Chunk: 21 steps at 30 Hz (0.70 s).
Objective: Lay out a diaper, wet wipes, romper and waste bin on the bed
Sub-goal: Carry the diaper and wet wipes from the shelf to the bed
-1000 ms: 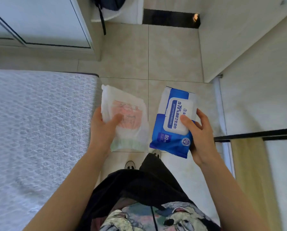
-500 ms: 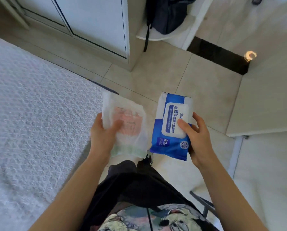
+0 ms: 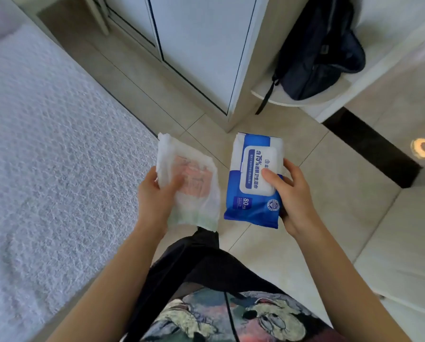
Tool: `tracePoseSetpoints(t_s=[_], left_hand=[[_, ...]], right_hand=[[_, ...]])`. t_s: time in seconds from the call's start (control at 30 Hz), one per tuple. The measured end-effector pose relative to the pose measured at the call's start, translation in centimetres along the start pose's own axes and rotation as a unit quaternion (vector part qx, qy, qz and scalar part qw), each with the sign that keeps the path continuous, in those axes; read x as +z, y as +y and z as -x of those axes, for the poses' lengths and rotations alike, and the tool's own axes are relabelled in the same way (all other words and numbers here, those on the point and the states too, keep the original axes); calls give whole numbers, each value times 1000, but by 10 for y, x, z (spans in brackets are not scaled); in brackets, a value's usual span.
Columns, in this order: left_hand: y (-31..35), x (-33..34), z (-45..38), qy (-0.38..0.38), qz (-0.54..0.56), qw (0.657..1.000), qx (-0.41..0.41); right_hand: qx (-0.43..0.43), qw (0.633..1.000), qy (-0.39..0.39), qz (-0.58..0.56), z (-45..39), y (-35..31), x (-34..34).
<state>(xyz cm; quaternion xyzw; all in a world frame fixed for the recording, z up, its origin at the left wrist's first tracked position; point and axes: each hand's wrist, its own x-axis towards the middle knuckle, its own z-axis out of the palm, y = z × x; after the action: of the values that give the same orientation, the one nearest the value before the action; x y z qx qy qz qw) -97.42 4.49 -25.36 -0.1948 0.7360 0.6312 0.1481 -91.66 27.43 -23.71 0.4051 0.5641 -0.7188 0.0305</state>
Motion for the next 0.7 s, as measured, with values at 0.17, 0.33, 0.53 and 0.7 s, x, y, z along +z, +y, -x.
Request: tracePoseSetpoints(t_s=[0.17,0.33,0.53,0.7], left_hand=[[40,7,-58,23,29,999,-10],[72,13,-110,63,58,996,-11],[95,24,-164,131,115,984,-32],[114,42,-209,202,165,965,-39]], right_hand=[[-17,998,-30,46,-57,-53,41],[-28,995,-70,67,-108,-100,79],[-17,986,-129,108,-173,-145,122],[-13,971,-184,153,-232,-181,156]])
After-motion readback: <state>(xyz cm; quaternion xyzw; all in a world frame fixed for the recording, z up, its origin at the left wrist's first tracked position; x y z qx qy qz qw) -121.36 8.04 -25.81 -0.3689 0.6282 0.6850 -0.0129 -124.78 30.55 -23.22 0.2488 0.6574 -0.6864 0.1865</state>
